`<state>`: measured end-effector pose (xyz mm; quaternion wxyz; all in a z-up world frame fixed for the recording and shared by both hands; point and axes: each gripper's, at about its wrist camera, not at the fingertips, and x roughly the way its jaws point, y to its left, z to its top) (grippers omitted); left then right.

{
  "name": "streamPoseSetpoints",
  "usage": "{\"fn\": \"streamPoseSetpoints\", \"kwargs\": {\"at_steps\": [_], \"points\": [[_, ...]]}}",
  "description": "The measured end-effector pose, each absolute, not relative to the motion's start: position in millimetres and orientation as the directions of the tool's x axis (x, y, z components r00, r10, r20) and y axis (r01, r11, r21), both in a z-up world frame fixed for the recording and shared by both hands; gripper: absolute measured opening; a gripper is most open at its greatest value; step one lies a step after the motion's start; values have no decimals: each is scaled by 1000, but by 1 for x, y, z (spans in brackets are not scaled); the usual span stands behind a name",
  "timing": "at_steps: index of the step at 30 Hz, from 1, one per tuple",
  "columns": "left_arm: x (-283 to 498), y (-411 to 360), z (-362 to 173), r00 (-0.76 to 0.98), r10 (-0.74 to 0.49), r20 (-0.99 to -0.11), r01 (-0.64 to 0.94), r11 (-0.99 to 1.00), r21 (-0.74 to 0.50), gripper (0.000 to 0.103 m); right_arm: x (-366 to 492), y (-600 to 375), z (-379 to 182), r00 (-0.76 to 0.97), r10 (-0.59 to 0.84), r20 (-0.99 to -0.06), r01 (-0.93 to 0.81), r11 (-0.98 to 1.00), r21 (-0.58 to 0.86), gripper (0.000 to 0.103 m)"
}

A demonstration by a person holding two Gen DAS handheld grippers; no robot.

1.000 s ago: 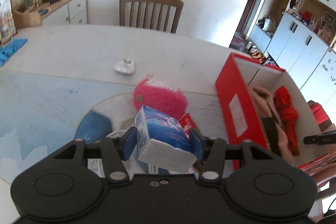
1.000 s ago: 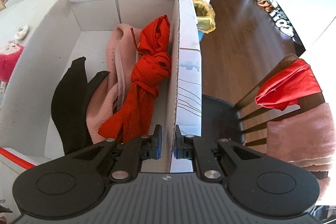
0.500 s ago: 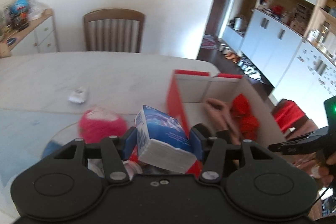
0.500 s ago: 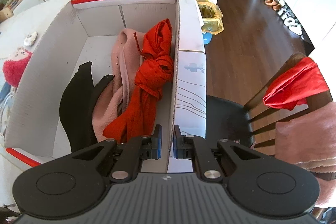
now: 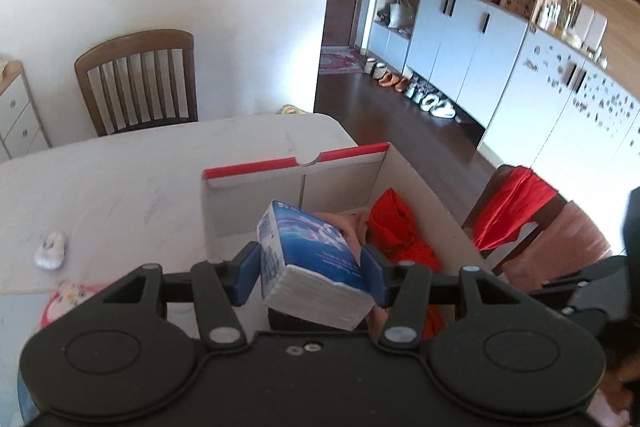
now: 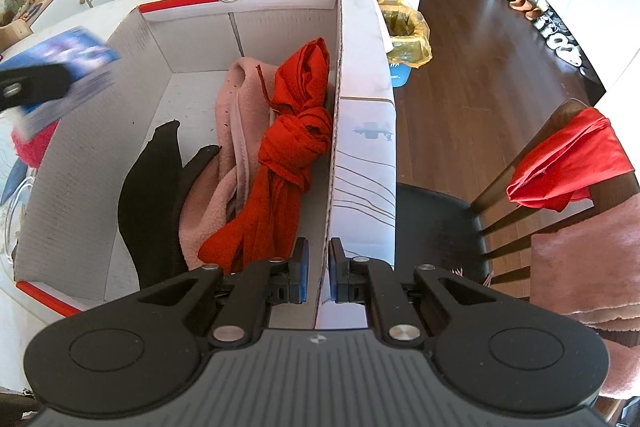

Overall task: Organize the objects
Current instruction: 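Carry the tissue box into the shoebox and open the left gripper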

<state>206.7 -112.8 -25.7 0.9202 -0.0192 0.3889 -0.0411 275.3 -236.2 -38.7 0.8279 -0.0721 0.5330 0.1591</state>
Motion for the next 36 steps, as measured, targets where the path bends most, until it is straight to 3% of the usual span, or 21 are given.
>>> {"fn": "streamPoseSetpoints", "kwargs": {"at_steps": [17, 36], "points": [[273, -130, -86, 589, 15, -808, 50, 997, 55, 53, 285, -238, -37, 367, 206, -907, -331, 940, 80, 10], [277, -128, -111, 467, 21, -884, 61, 997, 56, 55, 287, -238, -39, 359, 205, -911, -331, 940, 81, 10]]}}
